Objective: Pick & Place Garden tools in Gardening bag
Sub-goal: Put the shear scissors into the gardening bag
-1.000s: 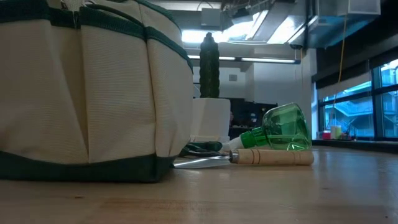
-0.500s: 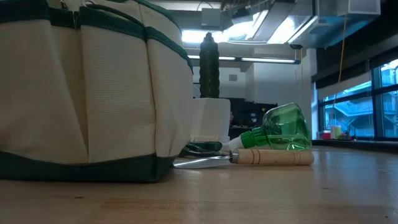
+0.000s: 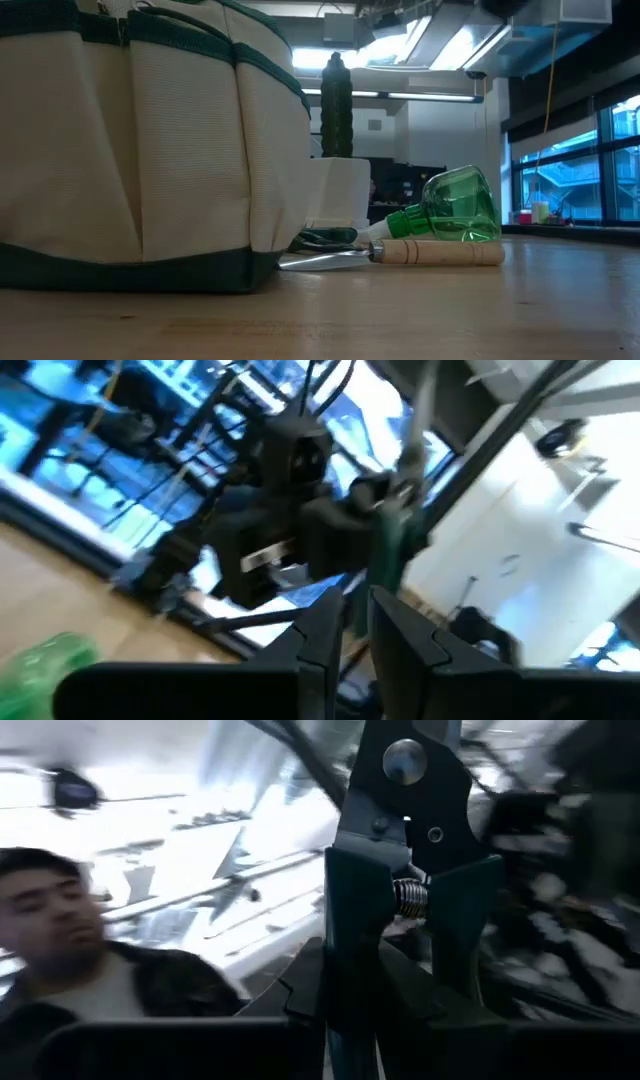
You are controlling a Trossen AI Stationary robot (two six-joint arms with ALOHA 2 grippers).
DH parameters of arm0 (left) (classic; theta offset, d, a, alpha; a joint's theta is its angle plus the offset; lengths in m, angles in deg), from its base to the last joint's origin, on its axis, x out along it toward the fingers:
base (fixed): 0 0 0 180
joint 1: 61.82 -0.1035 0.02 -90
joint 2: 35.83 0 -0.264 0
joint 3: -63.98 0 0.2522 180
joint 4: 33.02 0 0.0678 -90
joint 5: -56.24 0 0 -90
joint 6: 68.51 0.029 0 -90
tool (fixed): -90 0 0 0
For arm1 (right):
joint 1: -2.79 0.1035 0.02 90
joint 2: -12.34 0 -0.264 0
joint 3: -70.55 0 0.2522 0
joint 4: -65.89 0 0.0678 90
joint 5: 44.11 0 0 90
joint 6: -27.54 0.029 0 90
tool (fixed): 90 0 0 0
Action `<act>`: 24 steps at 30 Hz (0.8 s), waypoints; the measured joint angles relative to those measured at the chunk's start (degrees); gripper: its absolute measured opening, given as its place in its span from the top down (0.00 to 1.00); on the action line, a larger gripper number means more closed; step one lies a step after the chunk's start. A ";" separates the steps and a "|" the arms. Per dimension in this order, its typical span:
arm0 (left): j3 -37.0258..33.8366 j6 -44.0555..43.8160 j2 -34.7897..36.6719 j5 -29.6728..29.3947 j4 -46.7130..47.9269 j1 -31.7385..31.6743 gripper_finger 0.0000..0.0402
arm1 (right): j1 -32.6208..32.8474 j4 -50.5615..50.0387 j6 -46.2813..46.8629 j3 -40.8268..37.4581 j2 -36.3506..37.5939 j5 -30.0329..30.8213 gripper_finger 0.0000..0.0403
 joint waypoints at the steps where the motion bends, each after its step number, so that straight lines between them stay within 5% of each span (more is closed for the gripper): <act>1: 0.00 -0.76 0.05 -0.15 2.03 -1.07 0.87 | -0.92 3.02 1.42 0.00 -1.04 -2.14 0.87; 6: -0.02 -6.05 0.44 -3.24 11.46 -5.64 0.89 | -6.22 10.64 7.83 0.00 -5.72 -11.32 0.87; 15: -0.02 -6.87 0.59 1.89 10.48 -9.80 0.97 | -13.56 16.05 14.34 0.00 -8.87 -23.48 0.87; 24: -0.02 -3.84 0.39 4.99 12.35 -12.69 0.99 | -17.41 21.23 19.51 0.00 -11.62 -28.18 0.87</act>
